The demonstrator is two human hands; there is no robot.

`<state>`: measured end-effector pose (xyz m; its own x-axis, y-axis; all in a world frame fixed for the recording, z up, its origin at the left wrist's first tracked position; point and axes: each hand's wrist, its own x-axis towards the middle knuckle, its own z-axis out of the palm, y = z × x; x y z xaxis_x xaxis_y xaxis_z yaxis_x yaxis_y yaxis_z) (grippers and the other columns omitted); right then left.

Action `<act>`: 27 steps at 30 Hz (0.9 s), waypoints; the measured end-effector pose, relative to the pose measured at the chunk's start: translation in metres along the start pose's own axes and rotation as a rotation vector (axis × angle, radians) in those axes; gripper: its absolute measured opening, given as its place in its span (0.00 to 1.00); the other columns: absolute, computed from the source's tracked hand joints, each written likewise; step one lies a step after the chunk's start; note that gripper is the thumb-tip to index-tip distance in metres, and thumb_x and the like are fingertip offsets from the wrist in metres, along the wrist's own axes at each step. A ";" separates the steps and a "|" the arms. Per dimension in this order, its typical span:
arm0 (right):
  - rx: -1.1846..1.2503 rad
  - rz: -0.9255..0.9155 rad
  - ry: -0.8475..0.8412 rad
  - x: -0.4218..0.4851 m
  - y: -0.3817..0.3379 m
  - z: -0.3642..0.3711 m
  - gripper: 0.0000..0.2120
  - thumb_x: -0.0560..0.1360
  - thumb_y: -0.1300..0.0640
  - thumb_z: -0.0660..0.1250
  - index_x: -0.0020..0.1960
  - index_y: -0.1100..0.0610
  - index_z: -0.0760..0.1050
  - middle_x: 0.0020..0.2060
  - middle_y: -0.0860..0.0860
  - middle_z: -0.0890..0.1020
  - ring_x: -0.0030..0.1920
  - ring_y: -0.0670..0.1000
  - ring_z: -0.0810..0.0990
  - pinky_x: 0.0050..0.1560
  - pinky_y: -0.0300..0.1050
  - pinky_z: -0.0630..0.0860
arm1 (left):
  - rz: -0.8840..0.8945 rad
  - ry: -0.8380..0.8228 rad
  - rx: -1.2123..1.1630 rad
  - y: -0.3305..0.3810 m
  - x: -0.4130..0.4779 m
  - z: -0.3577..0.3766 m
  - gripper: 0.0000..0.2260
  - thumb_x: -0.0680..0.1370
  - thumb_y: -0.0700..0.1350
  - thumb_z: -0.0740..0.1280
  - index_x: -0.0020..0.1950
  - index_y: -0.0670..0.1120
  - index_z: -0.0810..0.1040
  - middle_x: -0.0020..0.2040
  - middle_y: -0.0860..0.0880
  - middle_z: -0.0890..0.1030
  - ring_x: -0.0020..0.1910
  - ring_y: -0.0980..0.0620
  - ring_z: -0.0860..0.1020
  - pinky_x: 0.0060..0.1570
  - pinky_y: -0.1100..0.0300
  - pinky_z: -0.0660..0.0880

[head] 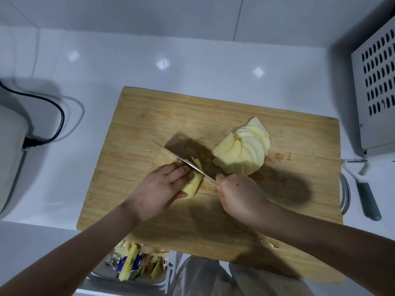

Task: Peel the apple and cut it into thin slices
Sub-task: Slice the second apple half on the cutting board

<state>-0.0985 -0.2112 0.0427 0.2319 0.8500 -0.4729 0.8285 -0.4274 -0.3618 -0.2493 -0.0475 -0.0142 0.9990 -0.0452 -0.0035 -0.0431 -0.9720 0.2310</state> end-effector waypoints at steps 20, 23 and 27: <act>-0.038 0.005 0.021 -0.009 -0.005 -0.006 0.05 0.78 0.64 0.56 0.49 0.56 0.69 0.27 0.45 0.63 0.26 0.46 0.64 0.23 0.39 0.55 | 0.007 0.039 -0.023 0.000 0.000 0.000 0.22 0.76 0.52 0.59 0.64 0.41 0.77 0.61 0.44 0.78 0.63 0.47 0.70 0.58 0.52 0.76; -0.020 0.023 0.011 0.003 -0.002 0.002 0.07 0.77 0.64 0.57 0.43 0.55 0.63 0.27 0.46 0.64 0.26 0.46 0.64 0.24 0.39 0.58 | 0.005 0.037 -0.034 0.001 0.000 -0.001 0.22 0.75 0.52 0.59 0.63 0.41 0.77 0.59 0.44 0.79 0.60 0.48 0.71 0.54 0.53 0.78; 0.034 0.037 0.046 -0.002 0.005 -0.001 0.08 0.80 0.59 0.56 0.41 0.54 0.63 0.27 0.43 0.65 0.26 0.42 0.64 0.24 0.35 0.57 | -0.004 0.070 -0.027 0.003 -0.003 0.000 0.20 0.76 0.51 0.61 0.62 0.41 0.77 0.59 0.44 0.77 0.59 0.48 0.71 0.55 0.55 0.76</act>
<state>-0.0942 -0.2149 0.0427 0.2861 0.8461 -0.4497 0.8012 -0.4687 -0.3722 -0.2525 -0.0506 -0.0133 0.9977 -0.0240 0.0634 -0.0396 -0.9655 0.2575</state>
